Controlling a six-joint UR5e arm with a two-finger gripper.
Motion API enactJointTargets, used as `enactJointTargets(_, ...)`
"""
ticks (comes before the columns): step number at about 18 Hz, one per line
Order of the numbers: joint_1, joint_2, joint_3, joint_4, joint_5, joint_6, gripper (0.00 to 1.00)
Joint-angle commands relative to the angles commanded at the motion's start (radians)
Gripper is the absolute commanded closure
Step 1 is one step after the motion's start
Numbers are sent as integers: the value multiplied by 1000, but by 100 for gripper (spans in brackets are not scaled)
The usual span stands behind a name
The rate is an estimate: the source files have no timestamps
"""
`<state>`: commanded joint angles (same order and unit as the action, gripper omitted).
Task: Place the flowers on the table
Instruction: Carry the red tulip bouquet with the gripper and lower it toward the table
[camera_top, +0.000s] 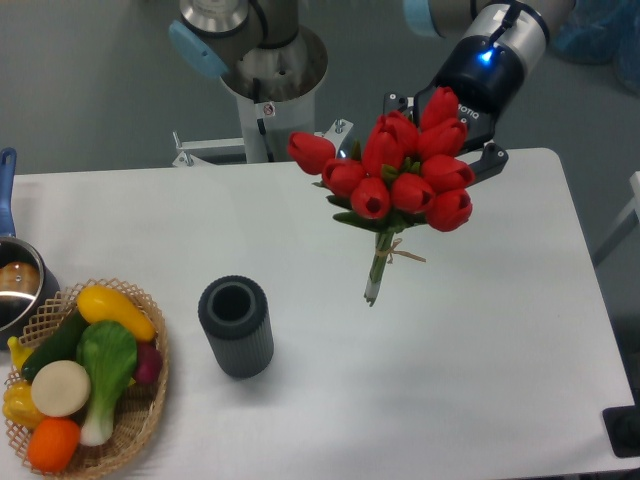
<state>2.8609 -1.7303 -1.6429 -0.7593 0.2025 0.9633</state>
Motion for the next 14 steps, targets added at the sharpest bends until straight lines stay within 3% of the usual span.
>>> enactJointTargets(3,-5,11,1,0,121,-6,74)
enactJointTargets(8,0,44,0,-6,199,-11,74)
enactJointTargets(13,-14,78,-5,-11,495,-15,79)
enactJointTargets(14,-17,77,-5,-12,508,-11,79)
